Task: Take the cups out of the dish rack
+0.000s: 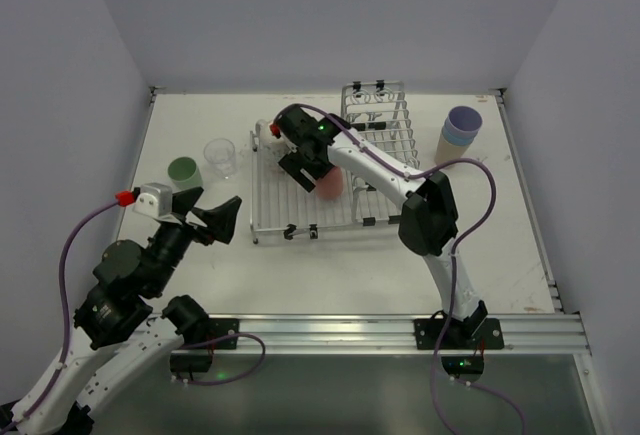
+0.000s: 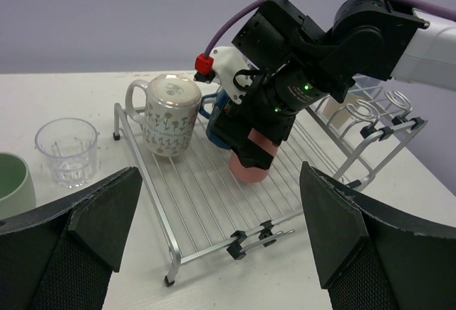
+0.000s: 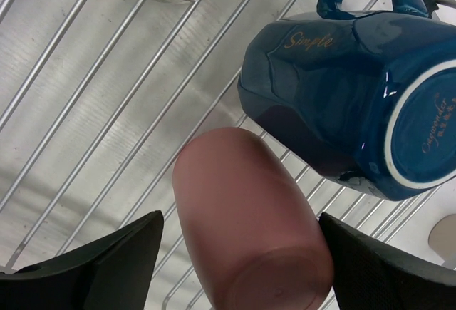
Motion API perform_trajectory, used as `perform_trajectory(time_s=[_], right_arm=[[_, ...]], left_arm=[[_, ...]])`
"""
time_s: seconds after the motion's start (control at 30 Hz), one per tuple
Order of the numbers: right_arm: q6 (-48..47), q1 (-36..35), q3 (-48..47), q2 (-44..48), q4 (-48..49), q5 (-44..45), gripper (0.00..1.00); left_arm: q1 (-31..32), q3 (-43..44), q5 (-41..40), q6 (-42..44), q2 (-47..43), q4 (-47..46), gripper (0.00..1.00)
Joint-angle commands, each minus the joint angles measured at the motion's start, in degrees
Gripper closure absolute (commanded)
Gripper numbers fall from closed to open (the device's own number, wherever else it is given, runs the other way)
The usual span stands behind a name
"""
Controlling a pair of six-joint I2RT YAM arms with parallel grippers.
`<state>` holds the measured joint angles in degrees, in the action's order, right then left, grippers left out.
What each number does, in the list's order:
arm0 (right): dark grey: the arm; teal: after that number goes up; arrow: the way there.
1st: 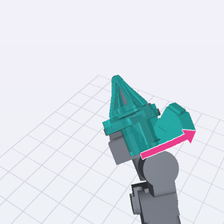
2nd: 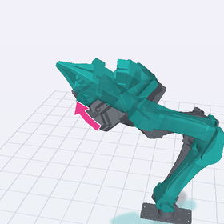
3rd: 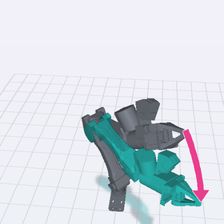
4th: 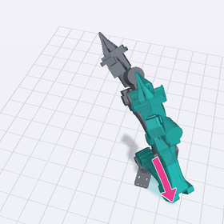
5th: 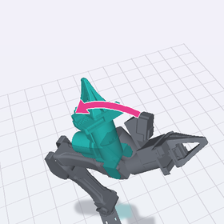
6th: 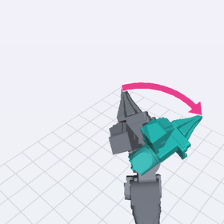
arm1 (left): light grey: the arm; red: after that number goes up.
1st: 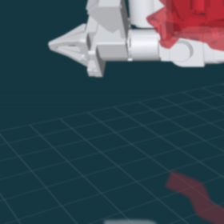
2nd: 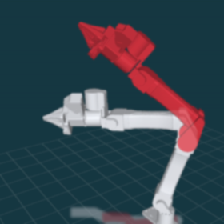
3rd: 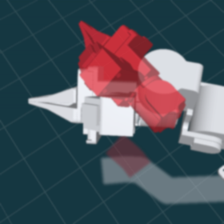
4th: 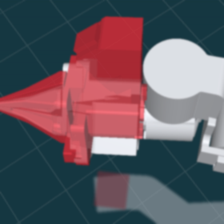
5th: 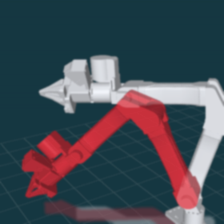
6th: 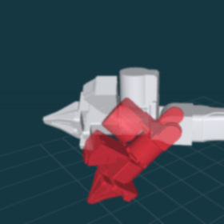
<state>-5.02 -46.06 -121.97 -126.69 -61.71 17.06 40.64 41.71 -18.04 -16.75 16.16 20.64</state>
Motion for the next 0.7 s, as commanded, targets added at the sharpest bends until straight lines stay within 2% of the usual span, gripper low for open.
perform_trajectory(time_s=[0.0,0.2,0.23,0.27,0.47,0.67], right_arm=[[-12.83,0.27,-1.42,0.57,-7.11,-2.99,0.1],[-12.04,0.18,-1.52,2.06,-5.26,-4.14,0.27],[-11.95,0.27,-0.82,2.41,-4.3,-4.92,0.38],[-11.95,0.27,-0.55,2.68,-3.86,-5.19,0.44],[-10.81,0.18,-3.0,3.21,-4.12,-4.14,0.73],[-10.28,0.19,-5.38,6.28,-4.47,-3.44,0.77]], left_arm=[[0.31,-0.14,-1.03,0.41,-0.52,-1.75,0.0],[0.14,-0.32,-1.03,0.41,-0.87,-1.84,0.0],[0.14,-0.32,-1.03,0.32,-0.96,-1.92,0.0],[0.14,-0.32,-0.94,0.32,-0.87,-1.92,0.0],[-0.04,-0.41,-0.68,-0.21,-1.13,-1.92,0.0],[0.05,-0.14,-0.33,-0.56,-0.43,-2.1,0.0]])
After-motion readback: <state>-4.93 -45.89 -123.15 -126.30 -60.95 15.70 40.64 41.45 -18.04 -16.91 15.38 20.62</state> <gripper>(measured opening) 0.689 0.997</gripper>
